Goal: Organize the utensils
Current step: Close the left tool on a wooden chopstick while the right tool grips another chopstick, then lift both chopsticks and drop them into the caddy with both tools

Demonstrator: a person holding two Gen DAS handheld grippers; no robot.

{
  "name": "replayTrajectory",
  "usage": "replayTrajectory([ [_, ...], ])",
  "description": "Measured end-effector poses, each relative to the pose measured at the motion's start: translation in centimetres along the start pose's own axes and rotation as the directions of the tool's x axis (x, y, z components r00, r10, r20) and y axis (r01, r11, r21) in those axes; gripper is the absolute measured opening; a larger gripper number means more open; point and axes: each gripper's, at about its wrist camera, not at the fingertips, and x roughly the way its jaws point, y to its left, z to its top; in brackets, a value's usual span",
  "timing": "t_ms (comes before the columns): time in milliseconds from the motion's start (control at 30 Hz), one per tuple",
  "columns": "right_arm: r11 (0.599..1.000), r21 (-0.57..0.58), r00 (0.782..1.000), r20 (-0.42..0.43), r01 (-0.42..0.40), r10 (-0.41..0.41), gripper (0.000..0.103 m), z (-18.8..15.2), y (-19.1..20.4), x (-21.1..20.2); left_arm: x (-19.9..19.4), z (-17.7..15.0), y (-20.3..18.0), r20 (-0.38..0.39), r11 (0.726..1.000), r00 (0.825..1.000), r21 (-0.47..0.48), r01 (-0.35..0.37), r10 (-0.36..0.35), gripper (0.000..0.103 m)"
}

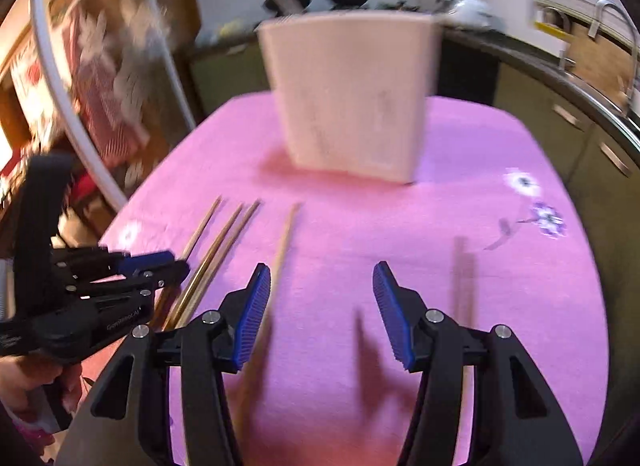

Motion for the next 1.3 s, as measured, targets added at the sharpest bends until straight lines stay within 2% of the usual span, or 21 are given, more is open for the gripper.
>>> replayTrajectory([
  [167,0.999,-0.044,0.996,-0.090,0.005,-0.009,0.051,0.8,2.7,3.8,-0.1,-0.3,-0.2,0.002,1.000,1.000,0.014,0.016,-0.016,0.017],
  [333,0.998,-0.050,0.985,-0.168,0.037,-0.045,0.045,0.4,2.7,5.9,-0.1,-0.3,-0.1,0.005,1.000,1.000,0.017,0.025,-0.025,0.017],
  [533,0.994,-0.047,0.981,-0.163,0.099,-0.106,0.047,-0.2,1.0,5.2,-0.1,-0.3,-0.2,0.008,0.999,1.000,0.024,0.029,-0.029,0.018],
  [700,0.993,-0.047,0.980,-0.166,0.104,-0.111,0.046,-0.4,0.5,4.9,-0.1,-0.3,-0.2,0.009,0.999,0.999,0.021,0.034,-0.034,0.018],
  [867,0.996,-0.036,0.984,-0.159,0.081,-0.086,0.029,-0.3,1.1,5.0,-0.1,-0.3,-0.4,0.008,0.999,1.000,0.032,0.029,-0.029,0.018],
  [967,0.997,-0.026,0.984,-0.158,0.075,-0.079,0.023,-0.4,1.3,5.0,-0.1,-0.3,-0.3,0.008,0.999,1.000,0.032,0.029,-0.029,0.017],
  [1000,0.997,-0.019,0.984,-0.161,0.072,-0.074,0.023,-0.3,1.2,5.0,-0.1,-0.3,-0.3,0.010,0.999,1.000,0.028,0.029,-0.029,0.016],
  [1067,0.998,-0.002,0.985,-0.159,0.070,-0.070,0.012,-0.3,1.0,4.9,-0.1,-0.3,-0.1,0.013,0.999,0.999,0.013,0.035,-0.035,0.009],
  [1300,0.998,0.053,0.988,-0.152,0.039,-0.031,0.008,-0.2,0.2,4.7,0.0,-0.3,0.3,0.042,0.998,0.998,-0.008,0.055,-0.054,0.007],
])
